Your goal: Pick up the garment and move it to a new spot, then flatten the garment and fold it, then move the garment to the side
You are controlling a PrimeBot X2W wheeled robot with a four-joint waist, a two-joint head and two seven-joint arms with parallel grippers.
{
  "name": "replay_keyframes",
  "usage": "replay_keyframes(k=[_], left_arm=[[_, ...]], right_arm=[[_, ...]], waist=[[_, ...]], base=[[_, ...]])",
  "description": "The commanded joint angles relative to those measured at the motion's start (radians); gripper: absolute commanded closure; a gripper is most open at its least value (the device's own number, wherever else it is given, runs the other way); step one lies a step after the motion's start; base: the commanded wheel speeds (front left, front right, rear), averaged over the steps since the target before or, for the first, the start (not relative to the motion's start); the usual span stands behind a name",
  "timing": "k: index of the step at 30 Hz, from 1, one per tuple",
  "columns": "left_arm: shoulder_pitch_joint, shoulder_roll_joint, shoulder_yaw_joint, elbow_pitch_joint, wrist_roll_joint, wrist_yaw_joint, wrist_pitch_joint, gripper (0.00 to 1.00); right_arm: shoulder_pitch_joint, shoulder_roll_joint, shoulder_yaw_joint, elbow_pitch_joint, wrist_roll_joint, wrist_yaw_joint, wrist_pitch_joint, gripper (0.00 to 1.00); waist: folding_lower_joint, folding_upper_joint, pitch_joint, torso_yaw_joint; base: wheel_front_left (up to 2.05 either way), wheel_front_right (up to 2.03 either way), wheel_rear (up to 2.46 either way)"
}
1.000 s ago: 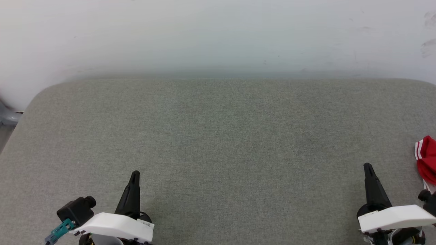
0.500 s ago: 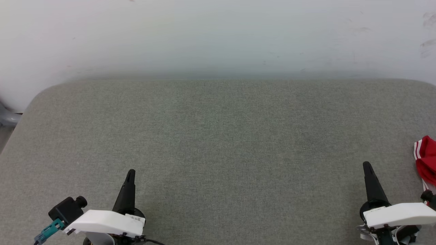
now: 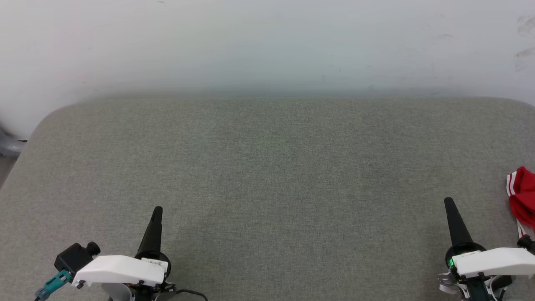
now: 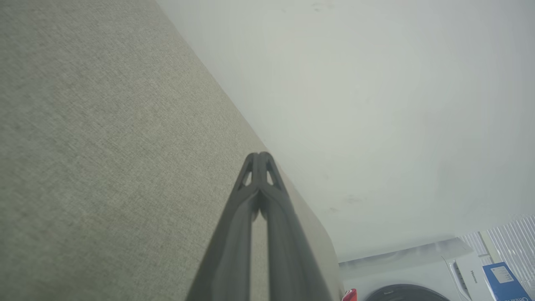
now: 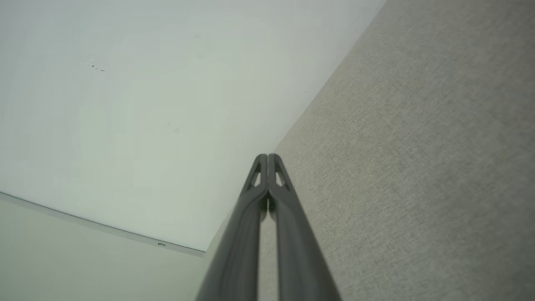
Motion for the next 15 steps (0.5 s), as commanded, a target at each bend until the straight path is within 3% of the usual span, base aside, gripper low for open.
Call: replay_keyframes(k=[1, 15], left_arm=[[-0.024, 0.003, 0.007, -0.004, -0.037, -0.005, 0.008, 1.0], [-0.035, 0.002, 0.027, 0.013, -0.169, -0.012, 0.043, 1.0]], right_arm=[[-0.026, 0.002, -0.002, -0.007, 0.037, 0.0, 0.009, 1.0], [-0.032, 0.003, -0.004, 0.001, 0.164, 0.0, 0.042, 1.0]], waist=[[-0.0001, -0.0001, 0.0, 0.0], [-0.0001, -0.0001, -0.003, -0.003]], base=[[0.0, 0.0, 0.0], [0.0, 0.0, 0.0]])
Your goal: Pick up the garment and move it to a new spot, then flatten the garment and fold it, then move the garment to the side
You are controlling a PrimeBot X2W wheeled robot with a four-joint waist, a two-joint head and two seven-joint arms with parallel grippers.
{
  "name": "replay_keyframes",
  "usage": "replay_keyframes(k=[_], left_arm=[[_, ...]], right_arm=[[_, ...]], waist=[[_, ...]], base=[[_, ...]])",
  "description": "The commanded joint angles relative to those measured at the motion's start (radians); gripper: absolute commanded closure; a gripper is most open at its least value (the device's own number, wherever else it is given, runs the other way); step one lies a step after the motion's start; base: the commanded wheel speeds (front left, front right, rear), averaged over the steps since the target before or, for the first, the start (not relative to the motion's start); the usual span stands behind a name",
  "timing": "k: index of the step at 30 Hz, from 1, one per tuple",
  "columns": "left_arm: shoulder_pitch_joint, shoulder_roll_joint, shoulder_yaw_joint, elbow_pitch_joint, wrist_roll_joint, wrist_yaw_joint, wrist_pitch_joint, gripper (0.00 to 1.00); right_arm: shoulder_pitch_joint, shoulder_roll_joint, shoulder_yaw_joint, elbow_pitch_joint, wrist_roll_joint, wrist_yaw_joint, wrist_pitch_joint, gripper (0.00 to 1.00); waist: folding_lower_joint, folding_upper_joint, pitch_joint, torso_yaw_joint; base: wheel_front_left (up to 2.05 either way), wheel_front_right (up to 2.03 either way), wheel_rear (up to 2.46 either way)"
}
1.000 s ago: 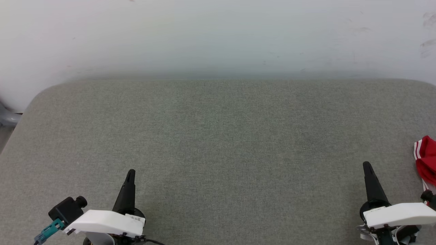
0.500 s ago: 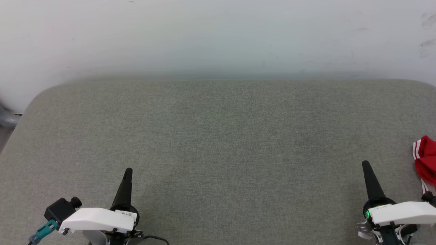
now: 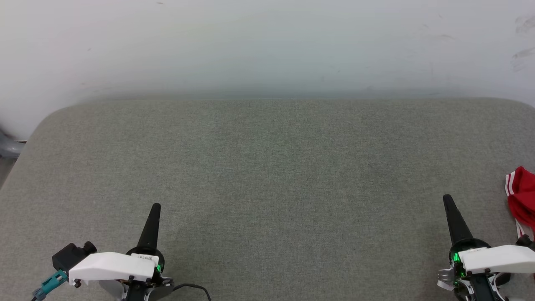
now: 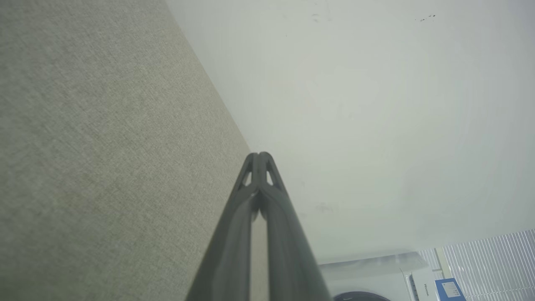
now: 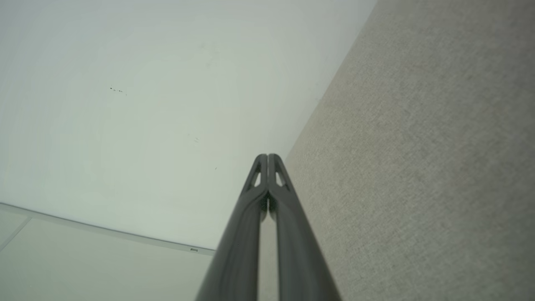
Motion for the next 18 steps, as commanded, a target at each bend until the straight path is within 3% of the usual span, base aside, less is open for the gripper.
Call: replay_keyframes(k=[1, 18], left_arm=[[-0.019, 0.002, 0.008, -0.001, -0.024, -0.004, 0.008, 1.0], [-0.035, -0.001, 0.032, 0.017, -0.175, -0.013, 0.049, 1.0]], right_arm=[[-0.02, 0.002, -0.002, -0.004, 0.026, 0.0, 0.007, 1.0], [-0.03, 0.003, -0.004, 0.005, 0.171, 0.0, 0.044, 1.0]], waist=[[0.0, 0.0, 0.0, 0.0], [-0.0001, 0.0, -0.003, -0.003]], base=[[0.0, 0.0, 0.0], [0.0, 0.0, 0.0]])
